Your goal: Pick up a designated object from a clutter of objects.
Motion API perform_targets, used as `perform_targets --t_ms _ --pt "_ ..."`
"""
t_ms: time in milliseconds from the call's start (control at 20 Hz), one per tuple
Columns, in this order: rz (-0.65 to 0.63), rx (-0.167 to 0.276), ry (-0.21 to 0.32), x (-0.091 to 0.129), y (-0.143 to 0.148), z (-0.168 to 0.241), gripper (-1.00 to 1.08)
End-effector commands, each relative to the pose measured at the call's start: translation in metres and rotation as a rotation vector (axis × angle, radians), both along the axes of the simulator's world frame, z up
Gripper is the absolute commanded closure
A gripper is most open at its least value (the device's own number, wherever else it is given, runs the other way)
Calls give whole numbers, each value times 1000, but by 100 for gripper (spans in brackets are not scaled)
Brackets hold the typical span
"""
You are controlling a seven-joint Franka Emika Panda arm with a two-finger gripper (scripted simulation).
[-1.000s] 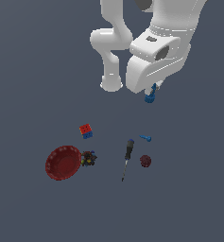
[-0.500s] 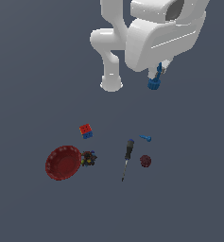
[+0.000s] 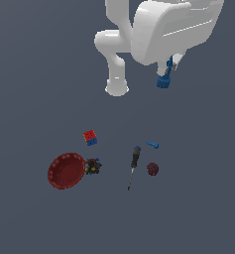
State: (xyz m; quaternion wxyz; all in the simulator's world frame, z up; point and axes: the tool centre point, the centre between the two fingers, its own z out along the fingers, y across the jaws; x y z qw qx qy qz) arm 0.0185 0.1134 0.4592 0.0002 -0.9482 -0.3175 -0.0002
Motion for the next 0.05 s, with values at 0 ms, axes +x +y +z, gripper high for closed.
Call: perform_targets --t_ms 0 --pt "0 0 0 1 0 1 108"
